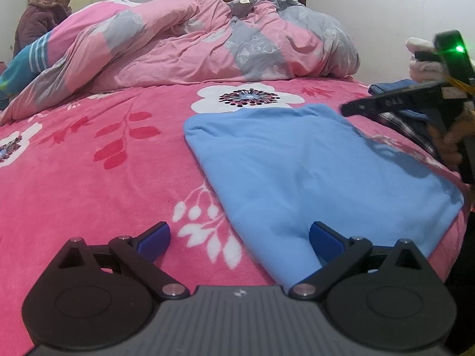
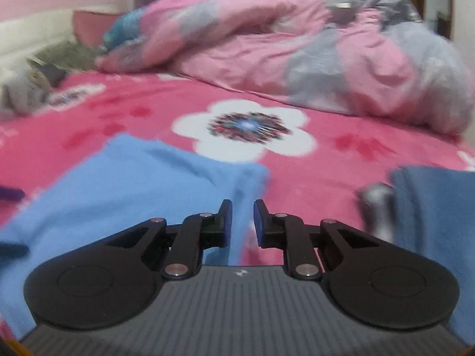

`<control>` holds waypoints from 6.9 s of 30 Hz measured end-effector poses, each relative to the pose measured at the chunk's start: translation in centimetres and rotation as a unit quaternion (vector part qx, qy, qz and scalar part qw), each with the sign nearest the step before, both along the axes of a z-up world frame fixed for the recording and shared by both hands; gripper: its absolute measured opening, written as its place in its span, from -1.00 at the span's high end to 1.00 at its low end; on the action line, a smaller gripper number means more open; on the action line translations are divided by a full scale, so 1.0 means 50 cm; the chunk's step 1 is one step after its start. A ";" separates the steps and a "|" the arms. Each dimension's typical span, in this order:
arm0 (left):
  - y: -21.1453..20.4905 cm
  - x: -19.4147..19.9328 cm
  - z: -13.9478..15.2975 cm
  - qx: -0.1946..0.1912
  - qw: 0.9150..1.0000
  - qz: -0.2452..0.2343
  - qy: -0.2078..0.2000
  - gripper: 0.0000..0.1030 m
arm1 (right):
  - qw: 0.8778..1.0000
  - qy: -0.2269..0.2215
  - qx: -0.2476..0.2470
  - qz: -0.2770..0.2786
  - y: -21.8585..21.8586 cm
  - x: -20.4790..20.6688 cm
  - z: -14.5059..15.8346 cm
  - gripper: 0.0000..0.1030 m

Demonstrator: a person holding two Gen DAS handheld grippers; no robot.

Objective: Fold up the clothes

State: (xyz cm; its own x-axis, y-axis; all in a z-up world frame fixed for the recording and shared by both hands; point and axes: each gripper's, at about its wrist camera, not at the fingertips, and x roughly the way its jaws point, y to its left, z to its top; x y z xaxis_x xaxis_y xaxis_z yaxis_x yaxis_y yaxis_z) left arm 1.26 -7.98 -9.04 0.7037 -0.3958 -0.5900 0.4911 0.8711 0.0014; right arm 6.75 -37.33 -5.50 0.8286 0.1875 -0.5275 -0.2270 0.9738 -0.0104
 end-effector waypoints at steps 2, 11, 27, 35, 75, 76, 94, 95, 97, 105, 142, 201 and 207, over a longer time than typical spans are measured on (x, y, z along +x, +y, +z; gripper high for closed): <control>0.002 -0.001 -0.001 -0.003 1.000 0.000 -0.001 -0.96 | 0.999 0.003 0.013 0.034 0.011 0.023 -0.005 0.72; 0.015 -0.003 -0.007 -0.020 1.000 -0.005 -0.008 -0.96 | 0.994 0.017 0.101 -0.024 -0.045 0.086 -0.001 0.87; 0.053 -0.042 -0.011 -0.067 0.998 0.002 -0.013 -0.94 | 0.987 0.100 0.120 0.026 0.050 0.102 0.060 0.90; 0.061 -0.062 -0.022 -0.076 0.997 0.006 -0.029 -0.94 | 0.962 0.183 0.201 -0.020 0.090 0.289 -0.050 1.00; 0.114 -0.061 0.027 -0.105 0.993 0.042 0.032 -0.92 | 0.987 0.129 0.094 0.001 0.097 -0.119 0.000 0.63; 0.115 -0.059 0.026 -0.096 0.993 0.047 0.040 -0.89 | 0.988 0.128 0.085 -0.012 0.083 -0.152 -0.010 0.63; 0.053 -0.022 0.019 -0.035 0.998 0.044 0.042 -0.85 | 0.996 0.074 0.012 0.037 0.145 -0.223 -0.028 0.65; 0.063 -0.024 0.022 -0.041 0.997 0.045 0.046 -0.85 | 0.995 0.090 0.028 0.022 0.122 -0.239 -0.020 0.65; 0.079 -0.030 0.029 -0.049 0.997 0.050 0.045 -0.85 | 0.993 0.112 0.020 -0.003 0.099 -0.261 0.003 0.67; 0.103 -0.040 0.029 -0.037 0.995 0.069 0.054 -0.85 | 0.995 0.049 0.053 0.066 0.216 -0.127 0.025 0.62; 0.026 -0.108 0.014 0.035 0.999 -0.005 0.013 -0.89 | 0.997 0.070 0.029 -0.014 0.124 -0.383 -0.041 0.65; 0.040 -0.104 0.011 0.033 0.999 0.001 0.025 -0.94 | 0.897 0.046 0.404 -0.174 -0.151 -0.417 -0.078 0.91; 0.037 -0.105 0.012 0.034 0.999 0.002 0.024 -0.94 | 0.918 0.069 0.364 -0.139 -0.093 -0.411 -0.058 0.84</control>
